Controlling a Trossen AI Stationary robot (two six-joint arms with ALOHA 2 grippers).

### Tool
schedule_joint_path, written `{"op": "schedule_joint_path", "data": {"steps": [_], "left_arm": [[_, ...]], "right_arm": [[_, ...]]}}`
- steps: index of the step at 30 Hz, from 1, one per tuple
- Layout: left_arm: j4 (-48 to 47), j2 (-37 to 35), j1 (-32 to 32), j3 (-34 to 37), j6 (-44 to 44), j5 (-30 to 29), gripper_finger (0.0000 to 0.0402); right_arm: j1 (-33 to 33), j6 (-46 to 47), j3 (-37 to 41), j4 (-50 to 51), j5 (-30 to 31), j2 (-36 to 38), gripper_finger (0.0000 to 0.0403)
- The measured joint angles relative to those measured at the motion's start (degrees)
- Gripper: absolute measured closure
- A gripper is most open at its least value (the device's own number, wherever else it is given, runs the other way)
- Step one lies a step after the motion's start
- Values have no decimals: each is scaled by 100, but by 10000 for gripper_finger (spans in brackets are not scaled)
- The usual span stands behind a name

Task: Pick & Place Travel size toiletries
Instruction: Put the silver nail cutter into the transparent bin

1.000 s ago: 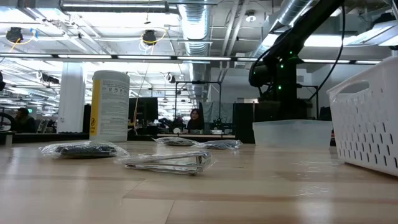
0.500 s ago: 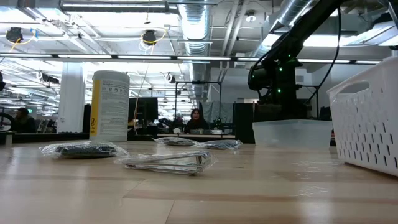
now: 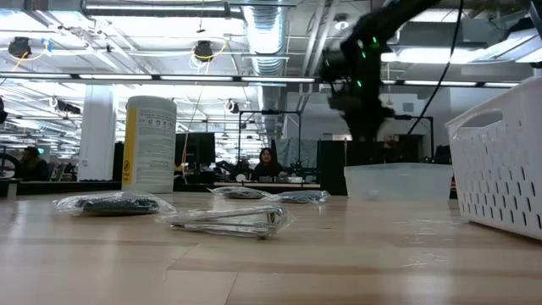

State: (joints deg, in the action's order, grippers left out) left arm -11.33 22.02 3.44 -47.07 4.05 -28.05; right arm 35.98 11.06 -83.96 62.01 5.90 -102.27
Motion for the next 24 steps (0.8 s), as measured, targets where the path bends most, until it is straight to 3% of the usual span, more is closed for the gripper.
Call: {"op": "schedule_joint_path", "data": {"steps": [6, 11, 17, 24], "left_arm": [[0, 0, 1, 0, 0, 0, 224], [0, -2, 1, 0, 0, 0, 224], [0, -1, 2, 0, 0, 1, 224], [-2, -1, 2, 0, 0, 1, 224]], "right_arm": [[-725, -226, -1097, 35, -434, 1, 216], [-1632, -264, -1646, -78, -462, 4, 192], [-2856, 97, -1698, -357, -461, -7, 153], [-4102, 380, -1515, -944, -462, -21, 147]]}}
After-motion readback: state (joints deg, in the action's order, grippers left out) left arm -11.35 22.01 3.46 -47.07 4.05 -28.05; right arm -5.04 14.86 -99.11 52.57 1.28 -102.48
